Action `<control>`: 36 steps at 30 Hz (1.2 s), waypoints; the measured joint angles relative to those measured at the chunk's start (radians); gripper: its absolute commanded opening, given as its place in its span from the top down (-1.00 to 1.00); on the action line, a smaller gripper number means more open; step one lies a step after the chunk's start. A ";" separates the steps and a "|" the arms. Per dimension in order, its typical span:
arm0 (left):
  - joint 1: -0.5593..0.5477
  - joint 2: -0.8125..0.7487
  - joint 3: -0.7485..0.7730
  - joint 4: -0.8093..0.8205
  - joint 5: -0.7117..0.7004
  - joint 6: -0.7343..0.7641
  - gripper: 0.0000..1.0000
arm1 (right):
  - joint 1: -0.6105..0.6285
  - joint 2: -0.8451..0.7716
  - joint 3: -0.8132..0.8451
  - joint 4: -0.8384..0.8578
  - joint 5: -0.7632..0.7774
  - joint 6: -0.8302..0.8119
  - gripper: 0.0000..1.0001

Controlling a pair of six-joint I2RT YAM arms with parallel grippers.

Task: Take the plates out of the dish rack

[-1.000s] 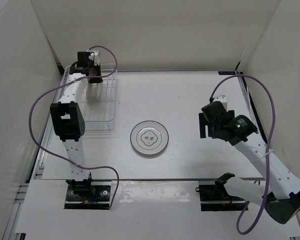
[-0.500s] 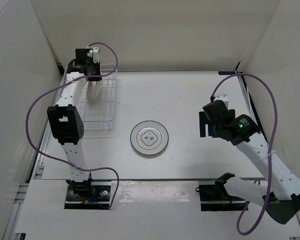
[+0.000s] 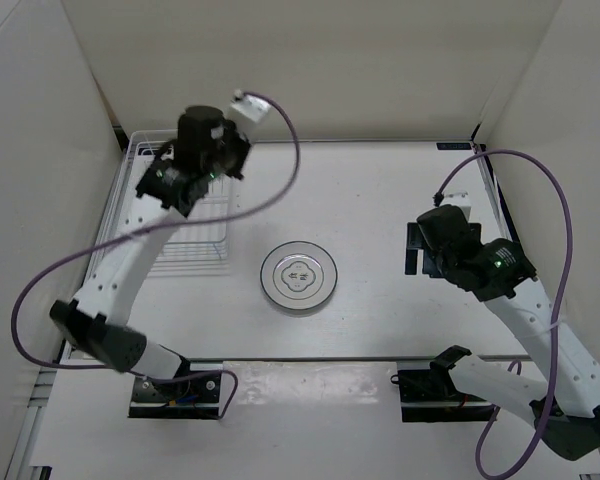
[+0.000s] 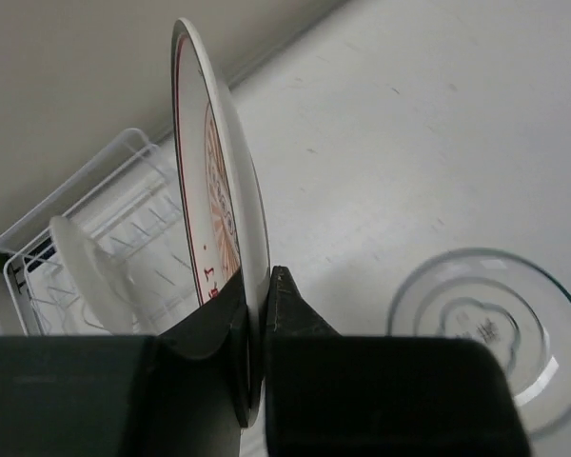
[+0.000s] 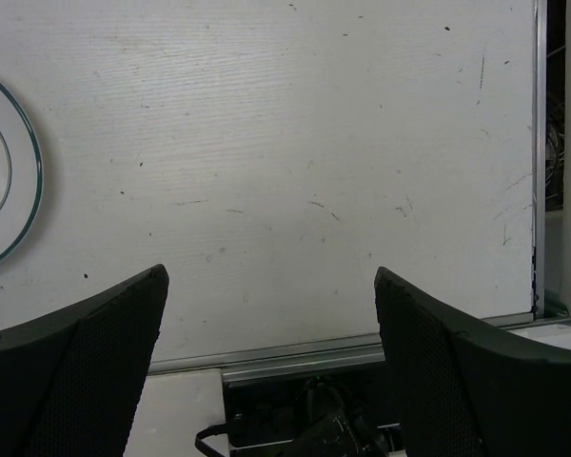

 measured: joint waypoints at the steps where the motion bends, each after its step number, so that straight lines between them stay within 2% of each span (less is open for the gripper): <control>1: -0.080 -0.055 -0.058 0.002 -0.037 0.022 0.99 | -0.003 -0.001 0.000 0.001 0.001 0.006 -0.81; 5: -0.352 -0.209 -0.254 -0.042 -0.193 0.066 0.99 | -0.003 -0.001 -0.016 0.003 0.005 0.022 -0.81; 8: -0.481 -0.294 -0.388 -0.117 -0.295 0.064 0.99 | -0.003 -0.006 -0.037 0.006 0.014 0.025 -0.81; 15: -0.819 -0.407 -0.465 -0.321 -0.480 -0.055 0.99 | -0.003 -0.076 -0.087 0.017 0.065 0.026 -0.81; 20: -1.027 -0.360 -0.555 -0.421 -0.649 -0.145 0.99 | -0.003 -0.089 -0.106 0.025 0.100 0.027 -0.81; 26: -1.058 -0.246 -0.573 -0.367 -0.718 -0.080 0.99 | -0.003 -0.086 -0.109 0.026 0.117 0.029 -0.81; 31: -0.986 -0.246 -0.578 -0.237 -0.718 0.028 0.99 | -0.003 -0.089 -0.109 0.024 0.142 0.029 -0.81; 36: -0.915 -0.248 -0.579 -0.192 -0.698 0.029 0.99 | -0.003 -0.097 -0.111 0.024 0.166 0.029 -0.81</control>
